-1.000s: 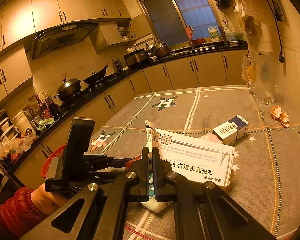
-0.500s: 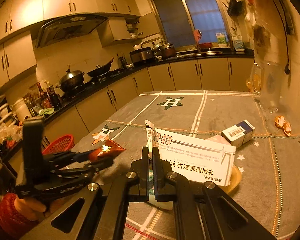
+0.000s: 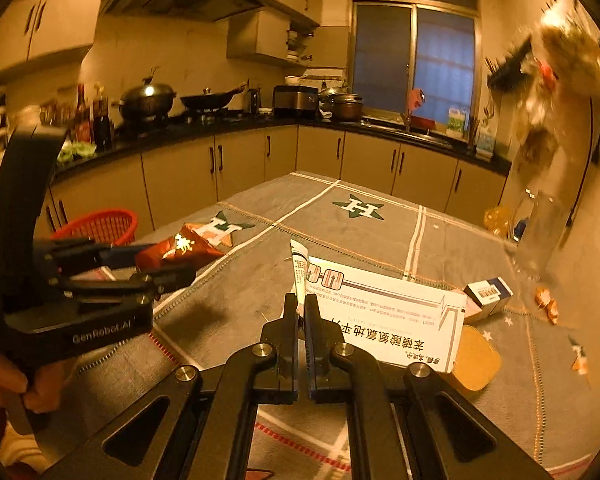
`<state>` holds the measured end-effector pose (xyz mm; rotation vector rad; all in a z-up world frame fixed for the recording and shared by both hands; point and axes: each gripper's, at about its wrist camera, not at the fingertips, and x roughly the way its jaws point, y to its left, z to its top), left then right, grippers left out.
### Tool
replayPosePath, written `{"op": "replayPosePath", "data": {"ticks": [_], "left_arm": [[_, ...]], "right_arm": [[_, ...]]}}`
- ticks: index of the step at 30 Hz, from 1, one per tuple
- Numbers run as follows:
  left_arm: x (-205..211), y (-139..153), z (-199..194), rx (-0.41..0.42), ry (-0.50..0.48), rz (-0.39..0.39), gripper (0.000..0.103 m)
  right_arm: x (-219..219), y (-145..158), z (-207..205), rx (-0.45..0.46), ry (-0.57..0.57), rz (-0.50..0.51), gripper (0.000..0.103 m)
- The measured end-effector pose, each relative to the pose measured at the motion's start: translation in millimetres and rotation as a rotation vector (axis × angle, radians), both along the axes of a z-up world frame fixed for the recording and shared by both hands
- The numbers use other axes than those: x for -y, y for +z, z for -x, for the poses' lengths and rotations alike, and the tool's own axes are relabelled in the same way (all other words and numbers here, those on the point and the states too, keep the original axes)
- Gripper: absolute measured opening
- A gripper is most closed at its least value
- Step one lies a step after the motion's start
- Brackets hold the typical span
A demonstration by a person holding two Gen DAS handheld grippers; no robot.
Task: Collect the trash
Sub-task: 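Hold the red snack bag in the left tool while the right tool holds the wet-wipe pack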
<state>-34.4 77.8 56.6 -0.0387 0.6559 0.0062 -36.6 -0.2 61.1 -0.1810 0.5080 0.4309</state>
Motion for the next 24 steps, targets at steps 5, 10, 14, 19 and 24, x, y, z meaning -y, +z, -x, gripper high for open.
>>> {"op": "replayPosePath", "data": {"ticks": [5, 10, 14, 19, 24], "left_arm": [[-9.0, 1.6, 9.2, 0.009, 0.013, 0.001, 0.042], [-9.9, -2.1, 14.5, 0.004, 0.007, -0.003, 0.042], [-10.6, -2.9, 16.6, 0.003, 0.001, 0.005, 0.042], [-10.0, -1.3, 19.4, 0.009, -0.002, 0.005, 0.042], [-11.0, -0.9, 22.4, 0.012, -0.004, 0.003, 0.042]], "right_arm": [[-14.4, -4.3, 5.5, 0.009, -0.003, 0.067, 0.004], [-15.8, -5.0, 6.5, 0.001, -0.011, 0.074, 0.004], [-18.1, -4.4, 9.3, 0.003, -0.012, 0.081, 0.004], [-23.5, -3.6, 12.9, 0.005, -0.008, 0.089, 0.004], [-26.7, -2.0, 14.9, 0.011, -0.004, 0.098, 0.004]]}}
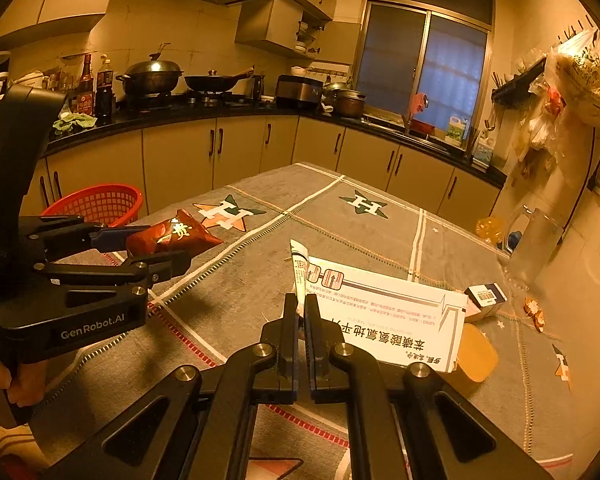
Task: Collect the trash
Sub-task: 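Hold the red snack bag in the left tool while the right tool holds the wet-wipe pack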
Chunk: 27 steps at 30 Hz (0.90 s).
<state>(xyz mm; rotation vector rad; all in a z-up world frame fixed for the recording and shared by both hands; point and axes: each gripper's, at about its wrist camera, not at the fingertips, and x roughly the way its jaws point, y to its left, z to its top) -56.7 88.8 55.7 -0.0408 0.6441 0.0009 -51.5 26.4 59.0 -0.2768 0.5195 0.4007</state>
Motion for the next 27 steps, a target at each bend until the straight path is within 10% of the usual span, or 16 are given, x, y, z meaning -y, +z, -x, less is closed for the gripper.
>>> {"op": "replayPosePath", "data": {"ticks": [27], "left_arm": [[-19.1, 4.5, 14.5, 0.025, 0.038, 0.015, 0.042]], "right_arm": [[-17.6, 0.7, 3.8, 0.000, 0.022, 0.043, 0.004]]}}
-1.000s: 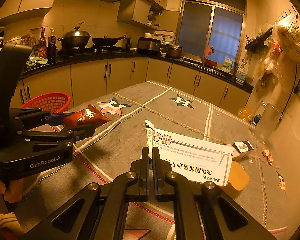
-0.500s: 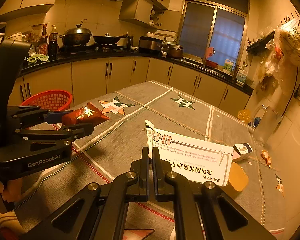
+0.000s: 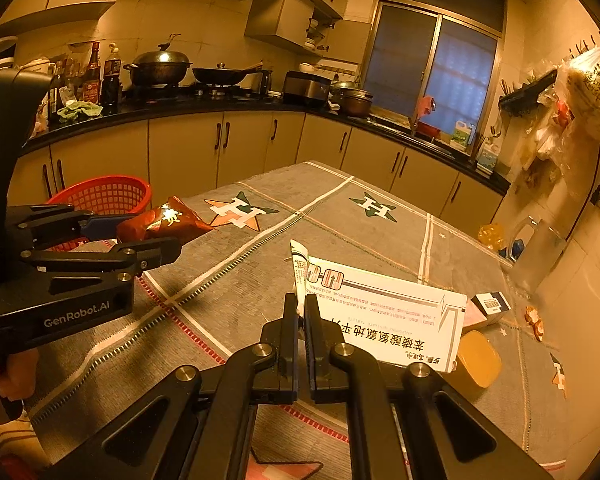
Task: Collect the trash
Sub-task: 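Hold the red snack bag in the left tool while the right tool holds the wet-wipe pack, then carry the snack bag and wet-wipe pack over the red basket with both tools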
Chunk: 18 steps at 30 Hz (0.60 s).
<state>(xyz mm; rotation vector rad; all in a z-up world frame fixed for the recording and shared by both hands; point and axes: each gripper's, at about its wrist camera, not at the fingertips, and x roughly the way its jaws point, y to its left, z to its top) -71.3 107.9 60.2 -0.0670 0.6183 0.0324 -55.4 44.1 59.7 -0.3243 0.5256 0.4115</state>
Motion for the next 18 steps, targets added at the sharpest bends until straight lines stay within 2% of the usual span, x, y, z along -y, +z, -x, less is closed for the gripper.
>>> {"op": "replayPosePath", "data": {"ticks": [18], "left_arm": [[-40.1, 11.4, 17.9, 0.035, 0.088, 0.009, 0.042]], "right_arm": [[-33.2, 14.0, -1.5, -0.004, 0.084, -0.013, 0.004]]}}
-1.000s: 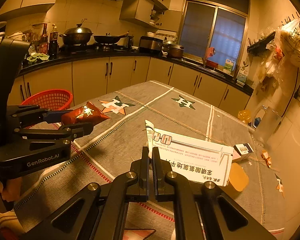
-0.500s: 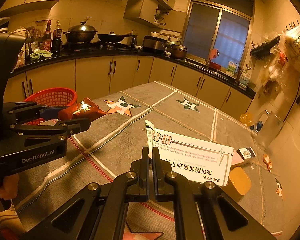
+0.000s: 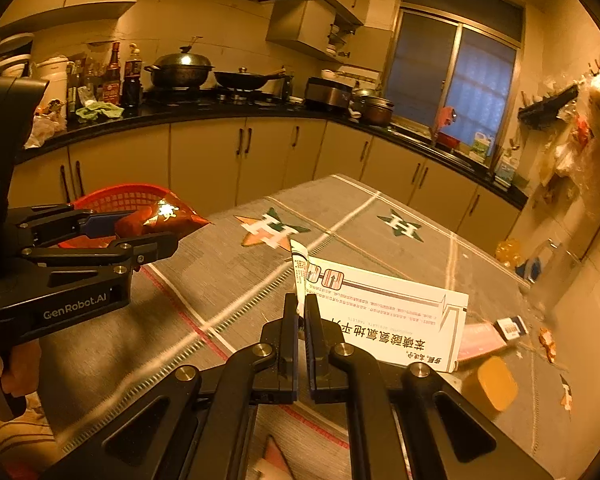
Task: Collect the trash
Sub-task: 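Carry the snack bag and wet-wipe pack over the red basket with both tools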
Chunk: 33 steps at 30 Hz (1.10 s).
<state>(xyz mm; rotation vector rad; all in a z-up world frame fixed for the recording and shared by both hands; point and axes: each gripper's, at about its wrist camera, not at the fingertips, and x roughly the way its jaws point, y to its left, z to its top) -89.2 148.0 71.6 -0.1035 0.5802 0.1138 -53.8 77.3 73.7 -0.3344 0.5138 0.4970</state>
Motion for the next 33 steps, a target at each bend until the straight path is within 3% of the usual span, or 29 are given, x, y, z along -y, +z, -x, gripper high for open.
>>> {"op": "replayPosePath", "data": {"ticks": [12, 23, 33], "left_arm": [[-64.9, 10.6, 21.8, 0.026, 0.152, -0.008, 0.042], [-123.4, 6.7, 35.4, 0.010, 0.282, -0.006, 0.042], [-153.7, -10.8, 30.8, -0.029, 0.334, 0.014, 0.043]], "right_arm": [[-38.4, 24.3, -19.8, -0.113, 0.150, -0.147, 0.004], [-93.6, 58.8, -54.2, -0.351, 0.359, -0.456, 0.004], [-158.6, 46.7, -72.8, -0.579, 0.506, -0.609, 0.004]]}}
